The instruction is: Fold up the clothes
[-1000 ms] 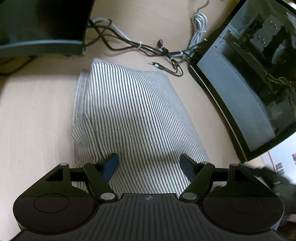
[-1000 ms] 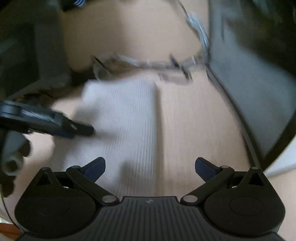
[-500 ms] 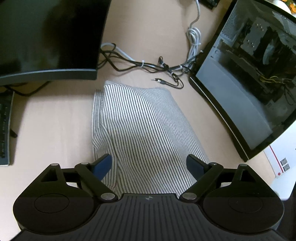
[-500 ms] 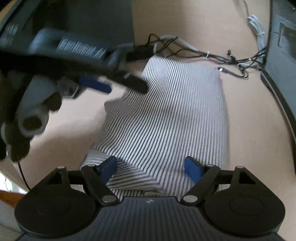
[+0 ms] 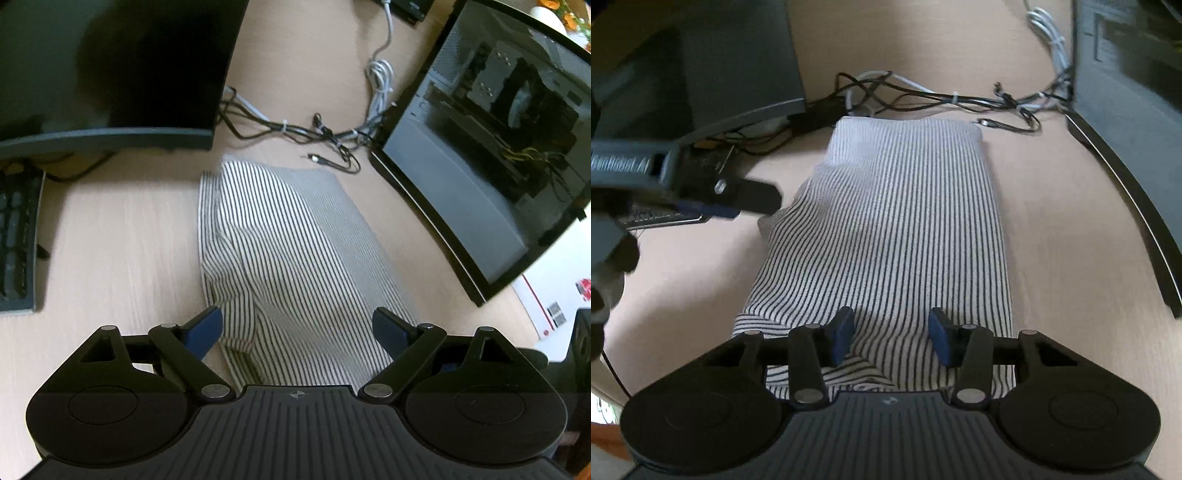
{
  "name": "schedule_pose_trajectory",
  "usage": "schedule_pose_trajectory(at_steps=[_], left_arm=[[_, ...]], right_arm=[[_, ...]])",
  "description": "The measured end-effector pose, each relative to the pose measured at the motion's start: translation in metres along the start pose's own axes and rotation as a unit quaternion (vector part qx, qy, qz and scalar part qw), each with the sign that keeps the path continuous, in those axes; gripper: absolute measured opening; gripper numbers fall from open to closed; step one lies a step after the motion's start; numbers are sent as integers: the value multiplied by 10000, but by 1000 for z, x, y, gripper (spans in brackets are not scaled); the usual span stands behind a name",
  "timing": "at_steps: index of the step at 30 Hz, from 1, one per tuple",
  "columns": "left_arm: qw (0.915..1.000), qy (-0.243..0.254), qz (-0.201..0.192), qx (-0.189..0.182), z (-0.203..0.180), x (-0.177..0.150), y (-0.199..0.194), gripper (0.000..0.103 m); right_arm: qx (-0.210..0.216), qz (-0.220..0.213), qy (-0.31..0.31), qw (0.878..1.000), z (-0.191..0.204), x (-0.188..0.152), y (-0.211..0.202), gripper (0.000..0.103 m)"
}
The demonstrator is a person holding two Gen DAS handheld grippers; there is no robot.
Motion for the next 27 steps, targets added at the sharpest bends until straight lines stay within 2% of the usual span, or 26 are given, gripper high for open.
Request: schedule_pose_trajectory(at_steps=[5, 9, 12, 15, 19, 24, 27], left_arm=[[9989, -174, 139, -406, 14, -25, -6, 84], [9966, -112, 402, -713, 14, -50, -15, 87], [9932, 7, 592, -1000, -1, -66, -28, 90], [9928, 95, 708, -959, -20, -81, -28, 88], [9968, 7, 564, -571, -39, -87, -26, 77], [9994, 103, 191, -273, -57, -91, -30, 69], [9997, 90, 197, -84, -63, -98, -25, 66]], right_arm=[[-353, -27, -7, 9994, 4, -18, -16, 45], [-395, 4, 168, 9991, 7, -31, -26, 47], [-349, -17, 127, 9993, 5, -37, -34, 48], [-304, -65, -120, 9994, 5, -32, -38, 51], [-455, -539, -799, 9943, 4, -23, -69, 50], [-235, -168, -806, 9963, -29, -51, -63, 50], [20, -154, -563, 9983, -41, -61, -60, 50]])
Point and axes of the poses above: each gripper's, at about its wrist camera, not at the fingertips, and y roughly the way its jaws point, z to its left, x to its top, the point moved 5 cm from there along y, roughly the way its jaws point, and after that the axes turned 2 degrees about -z, right-handed, at the moved point
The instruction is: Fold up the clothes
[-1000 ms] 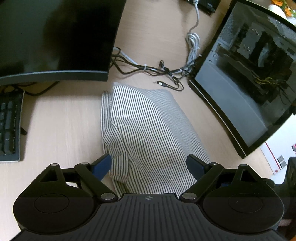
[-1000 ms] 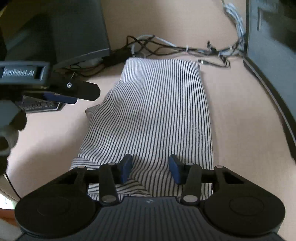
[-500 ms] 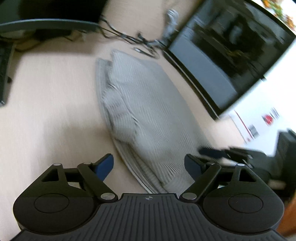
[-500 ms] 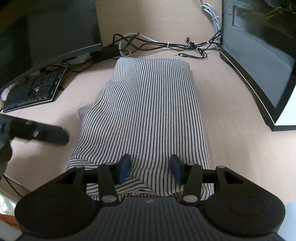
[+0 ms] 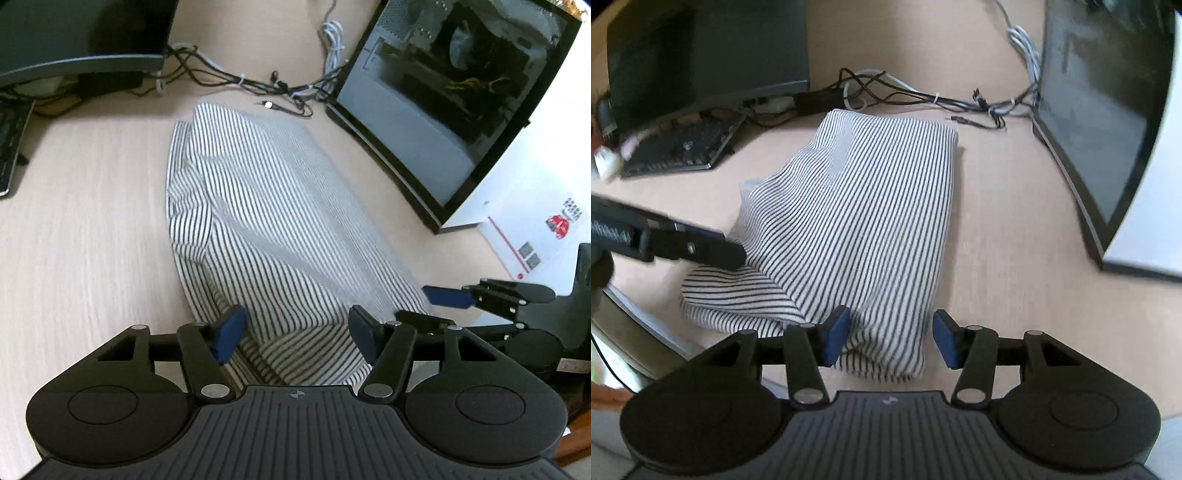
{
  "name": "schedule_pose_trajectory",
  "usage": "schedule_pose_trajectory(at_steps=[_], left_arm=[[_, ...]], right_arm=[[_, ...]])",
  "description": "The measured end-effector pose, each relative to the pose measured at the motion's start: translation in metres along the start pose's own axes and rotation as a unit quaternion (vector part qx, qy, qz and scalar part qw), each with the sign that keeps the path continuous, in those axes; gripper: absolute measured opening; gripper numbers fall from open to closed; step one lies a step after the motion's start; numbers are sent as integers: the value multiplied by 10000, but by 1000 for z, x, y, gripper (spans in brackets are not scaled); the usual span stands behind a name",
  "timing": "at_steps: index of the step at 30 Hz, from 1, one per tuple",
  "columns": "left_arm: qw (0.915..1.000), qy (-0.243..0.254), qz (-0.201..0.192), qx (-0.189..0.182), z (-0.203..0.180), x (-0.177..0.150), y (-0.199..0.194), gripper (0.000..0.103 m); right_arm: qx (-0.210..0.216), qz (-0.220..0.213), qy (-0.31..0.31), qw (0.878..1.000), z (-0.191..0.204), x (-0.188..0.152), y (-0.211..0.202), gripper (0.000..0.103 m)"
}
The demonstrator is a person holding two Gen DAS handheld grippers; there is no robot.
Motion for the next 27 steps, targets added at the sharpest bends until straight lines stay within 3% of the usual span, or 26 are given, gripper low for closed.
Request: schedule_pose_trajectory(at_steps=[5, 8, 11, 15, 16, 19, 22, 24, 26, 27], left_arm=[[9994, -125, 169, 276, -9, -21, 3, 63], [9989, -135, 211, 395, -17, -30, -2, 64], [9986, -41, 187, 497, -28, -41, -10, 64], [9982, -300, 31, 518, -26, -44, -26, 65], [9975, -391, -13, 591, -23, -44, -30, 68], [9942, -643, -135, 854, -15, -43, -40, 76], [9907, -702, -171, 1150, -12, -42, -45, 83], [9891, -679, -204, 1292, -11, -42, -51, 86], [9887, -633, -278, 1333, -13, -43, -57, 88], [9886, -622, -329, 1330, -14, -45, -60, 90]], right_arm=[[252, 96, -268, 9993, -4, -15, -6, 51], [250, 89, -998, 9947, 8, -37, -14, 59], [311, 88, -1371, 9900, 17, -49, -23, 56], [326, -488, -1480, 9872, 17, -33, -44, 55], [350, -686, -1611, 9839, 19, -25, -48, 56], [596, -825, -2161, 9711, 35, -7, -39, 74], [693, -705, -2798, 9549, 57, -9, -8, 74], [576, -700, -3256, 9412, 68, -15, 10, 72], [541, -671, -3417, 9359, 68, -18, 20, 52], [565, -670, -3369, 9374, 66, -15, 21, 49]])
Point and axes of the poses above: each gripper's, at about its wrist camera, not at the fingertips, and y roughly the way its jaws point, z to its left, x to its top, the point moved 5 cm from there along y, roughly the way its jaws point, and after that the axes turned 2 degrees about -z, right-handed, at the moved point
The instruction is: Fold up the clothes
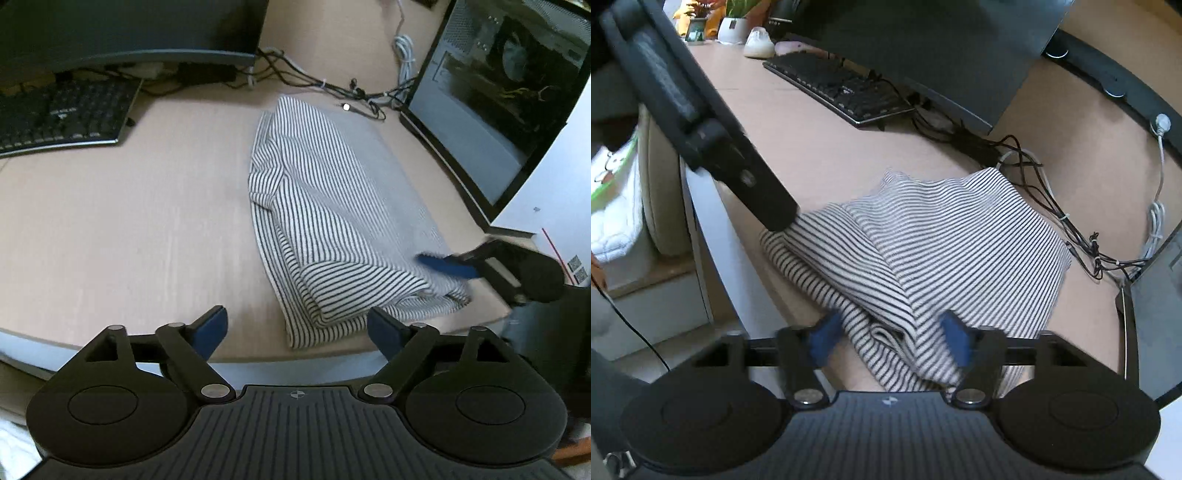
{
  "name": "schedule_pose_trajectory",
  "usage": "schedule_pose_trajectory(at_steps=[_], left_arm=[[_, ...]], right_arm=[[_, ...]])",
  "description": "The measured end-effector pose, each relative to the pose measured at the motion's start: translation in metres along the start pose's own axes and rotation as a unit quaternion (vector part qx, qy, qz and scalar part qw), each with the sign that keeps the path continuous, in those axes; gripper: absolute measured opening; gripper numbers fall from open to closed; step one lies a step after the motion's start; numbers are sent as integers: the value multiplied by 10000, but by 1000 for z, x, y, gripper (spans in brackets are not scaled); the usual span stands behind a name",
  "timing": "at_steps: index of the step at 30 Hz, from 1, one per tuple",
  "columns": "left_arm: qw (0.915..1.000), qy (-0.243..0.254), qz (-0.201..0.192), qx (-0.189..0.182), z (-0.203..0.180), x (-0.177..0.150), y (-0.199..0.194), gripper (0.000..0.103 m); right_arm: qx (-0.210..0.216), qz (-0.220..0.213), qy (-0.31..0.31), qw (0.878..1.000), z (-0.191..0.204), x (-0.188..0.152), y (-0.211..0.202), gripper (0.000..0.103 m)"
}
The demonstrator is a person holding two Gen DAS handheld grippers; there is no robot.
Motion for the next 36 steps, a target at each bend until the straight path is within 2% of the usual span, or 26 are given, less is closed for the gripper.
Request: schedule_pose_trajectory(at_steps=[1, 2, 5, 6, 8, 10, 13, 16, 17, 19, 20, 22, 24, 26, 29, 30, 31, 32, 34, 36], left_arm=[[10000, 7, -50, -10, 0, -1, -3, 92], [9999, 41, -80, -62, 0, -5, -6, 93], [9993, 33, -8, -380, -1, -18, -8, 94], [9982, -95, 55, -598, 1, -24, -8, 94], [9908, -576, 206, -1206, 4, -34, -5, 95], [9800, -1108, 290, -1630, 12, -38, 1, 95], [9668, -1700, 454, -1852, 22, -40, 16, 95], [9564, -2044, 669, -1977, 23, -43, 33, 94], [9536, -2102, 727, -2031, 21, -42, 36, 91], [9533, -2075, 813, -2036, 15, -40, 41, 78], [9564, -2011, 807, -1961, 13, -39, 40, 73], [9606, -1928, 759, -1850, 12, -35, 36, 51], [9598, -1995, 635, -1872, 15, -28, 30, 43], [9570, -2043, 580, -1977, 16, -21, 25, 43], [9515, -2128, 539, -2154, 15, -10, 24, 43], [9501, -2156, 523, -2194, 15, -6, 25, 44], [9495, -2165, 514, -2214, 14, -4, 27, 46], [9503, -2131, 508, -2211, 13, -1, 28, 46], [9530, -2045, 508, -2176, 11, 2, 30, 48], [9576, -1860, 459, -2153, 11, 5, 26, 48]], right_arm=[[33, -2, 80, 10000, -4, 1, 0, 38], [105, 17, 219, 9997, -9, 1, -2, 34], [326, 93, 480, 9983, -16, 1, -9, 31], [381, 110, 524, 9978, -16, 0, -12, 31], [485, 136, 601, 9969, -15, -3, -19, 31], [558, 120, 612, 9965, -9, -6, -28, 31], [666, 108, 584, 9960, 2, -11, -44, 31], [634, 90, 495, 9967, 6, -12, -52, 32], [617, 74, 431, 9971, 7, -12, -53, 34], [560, 22, 265, 9981, 9, -12, -55, 40], [525, -10, 171, 9985, 10, -12, -56, 50], [476, -82, 6, 9988, 13, -11, -55, 65], [449, -139, -195, 9987, 20, -10, -50, 66], [429, -184, -421, 9980, 29, -8, -43, 75], [264, -206, -802, 9962, 43, -7, -30, 77], [131, -217, -939, 9953, 48, -8, -26, 76], [-11, -241, -1063, 9940, 52, -8, -22, 60], [-143, -278, -1099, 9934, 52, -6, -22, 37], [-206, -265, -859, 9957, 43, -1, -25, 28], [16, -156, -356, 9992, 26, 6, -29, 25]])
Point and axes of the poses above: each gripper's, at about its wrist camera, not at the fingertips, and y roughly the way its jaws point, z to its left, x to its top, the point moved 5 cm from there along y, roughly the way its jaws point, and after that the axes turned 2 degrees about -z, right-handed, at the moved point
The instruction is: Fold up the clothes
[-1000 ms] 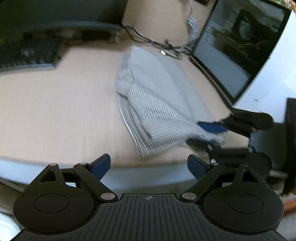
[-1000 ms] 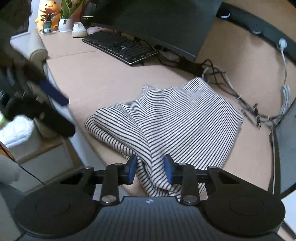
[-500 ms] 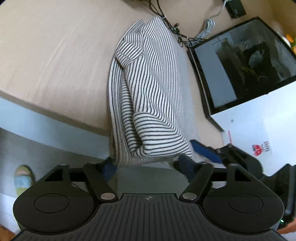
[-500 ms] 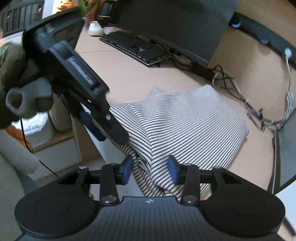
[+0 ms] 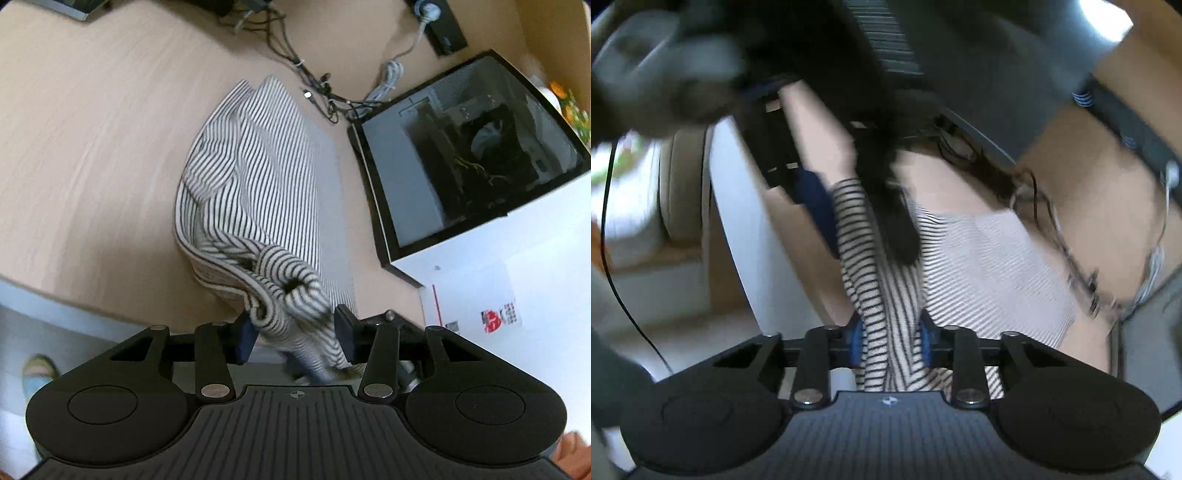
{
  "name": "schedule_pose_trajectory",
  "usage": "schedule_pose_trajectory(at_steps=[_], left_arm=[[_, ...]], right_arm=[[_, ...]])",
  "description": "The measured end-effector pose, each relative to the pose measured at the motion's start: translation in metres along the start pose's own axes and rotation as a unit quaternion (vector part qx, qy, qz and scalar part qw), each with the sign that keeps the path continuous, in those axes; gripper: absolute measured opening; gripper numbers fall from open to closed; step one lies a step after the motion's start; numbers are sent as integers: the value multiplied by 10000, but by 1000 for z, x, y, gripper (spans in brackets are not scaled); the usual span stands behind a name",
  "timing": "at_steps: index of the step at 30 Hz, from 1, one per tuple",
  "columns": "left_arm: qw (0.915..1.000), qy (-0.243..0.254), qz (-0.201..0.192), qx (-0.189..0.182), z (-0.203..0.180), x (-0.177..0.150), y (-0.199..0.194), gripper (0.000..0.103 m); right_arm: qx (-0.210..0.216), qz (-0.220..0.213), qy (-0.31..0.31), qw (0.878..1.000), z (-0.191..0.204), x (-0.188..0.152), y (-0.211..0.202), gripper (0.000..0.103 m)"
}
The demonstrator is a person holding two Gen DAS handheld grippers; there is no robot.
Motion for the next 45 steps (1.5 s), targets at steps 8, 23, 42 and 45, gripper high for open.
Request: schedule_pose_trajectory(at_steps=[8, 23, 42, 45], left_arm=[[9842, 1579, -375, 703, -10, 50, -42, 73], [9750, 1918, 1118, -3, -1, 101, 101, 58], [9819, 1741, 541, -508, 28, 150, 14, 76], [9756, 2067, 532, -520, 3, 144, 24, 95]], right_arm=[[919, 422, 1981, 9749, -52, 6, -25, 22], [642, 534, 401, 9957, -98, 100, -55, 21], [1314, 962, 475, 9855, -165, 65, 137, 29], [1383, 880, 534, 9850, -170, 65, 144, 31]])
Point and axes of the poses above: each gripper's, at about its wrist camera, not at the fingertips, and y roughly the way its jaws point, z to its left, x to its top, the point moved 5 cm from there along y, roughly the way its jaws point, and after that the axes turned 2 degrees about -z, right-handed, at the moved point
